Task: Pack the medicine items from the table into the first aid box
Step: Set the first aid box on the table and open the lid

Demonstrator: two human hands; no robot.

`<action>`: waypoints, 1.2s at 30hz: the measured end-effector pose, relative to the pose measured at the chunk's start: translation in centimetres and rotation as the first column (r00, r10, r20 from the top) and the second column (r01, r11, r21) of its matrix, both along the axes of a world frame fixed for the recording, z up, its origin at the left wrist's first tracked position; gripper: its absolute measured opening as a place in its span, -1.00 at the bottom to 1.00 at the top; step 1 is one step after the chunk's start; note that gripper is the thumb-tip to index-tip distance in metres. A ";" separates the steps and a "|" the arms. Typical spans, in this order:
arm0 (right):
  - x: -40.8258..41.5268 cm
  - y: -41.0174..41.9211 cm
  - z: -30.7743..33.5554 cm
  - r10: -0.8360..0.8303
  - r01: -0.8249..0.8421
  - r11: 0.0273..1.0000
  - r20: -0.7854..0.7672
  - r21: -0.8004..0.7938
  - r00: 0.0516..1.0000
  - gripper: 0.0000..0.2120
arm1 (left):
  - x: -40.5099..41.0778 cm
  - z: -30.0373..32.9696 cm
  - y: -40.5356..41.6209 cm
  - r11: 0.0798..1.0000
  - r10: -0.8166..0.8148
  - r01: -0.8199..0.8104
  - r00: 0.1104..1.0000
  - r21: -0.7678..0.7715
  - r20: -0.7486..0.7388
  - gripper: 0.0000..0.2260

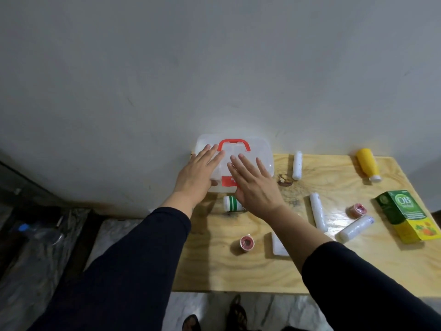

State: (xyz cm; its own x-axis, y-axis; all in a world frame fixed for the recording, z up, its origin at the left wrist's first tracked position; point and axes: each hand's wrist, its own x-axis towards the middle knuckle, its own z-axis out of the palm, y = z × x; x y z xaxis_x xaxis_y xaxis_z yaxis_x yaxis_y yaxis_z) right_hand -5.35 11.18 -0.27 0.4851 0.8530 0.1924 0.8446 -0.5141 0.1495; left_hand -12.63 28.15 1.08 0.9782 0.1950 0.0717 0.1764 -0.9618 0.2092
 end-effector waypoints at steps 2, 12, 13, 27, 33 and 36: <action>0.0 0.0 0.1 0.012 -0.012 1.000 0.005 0.027 1.000 -0.46 | 0.1 0.0 0.1 1.000 -0.007 0.007 1.000 0.005 -0.006 -0.27; 0.9 0.4 2.0 0.053 -0.038 0.983 -0.079 0.180 0.995 -0.53 | 0.3 1.7 0.1 0.996 -0.021 0.023 0.999 0.082 -0.027 -0.24; 1.0 0.4 2.3 0.061 -0.043 0.977 -0.084 0.208 0.995 -0.54 | 0.4 2.3 0.4 0.995 -0.045 0.048 0.998 0.089 -0.033 -0.25; 3.5 -3.1 3.8 -0.386 0.454 0.877 -0.333 0.157 0.860 -0.38 | 4.3 9.5 2.1 0.998 0.008 0.003 0.983 -0.061 0.186 -0.62; 3.5 -0.7 1.1 -0.391 0.521 0.853 -0.640 0.018 0.662 -0.34 | 6.6 9.5 2.9 0.997 0.024 -0.038 0.979 0.064 0.200 -0.59; 2.8 -0.8 0.3 -0.385 0.546 0.836 -0.647 0.058 0.658 -0.35 | 7.9 9.1 3.2 0.972 0.060 -0.088 0.989 0.218 0.134 -0.48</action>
State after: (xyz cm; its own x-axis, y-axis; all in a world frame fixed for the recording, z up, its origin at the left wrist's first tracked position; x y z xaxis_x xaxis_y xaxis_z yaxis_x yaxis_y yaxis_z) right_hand -2.50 10.33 0.01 0.8845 0.4513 -0.1180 0.3531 -0.8131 -0.4628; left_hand -4.70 31.35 10.21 0.9420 0.2317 0.2426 0.2348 -0.9719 0.0166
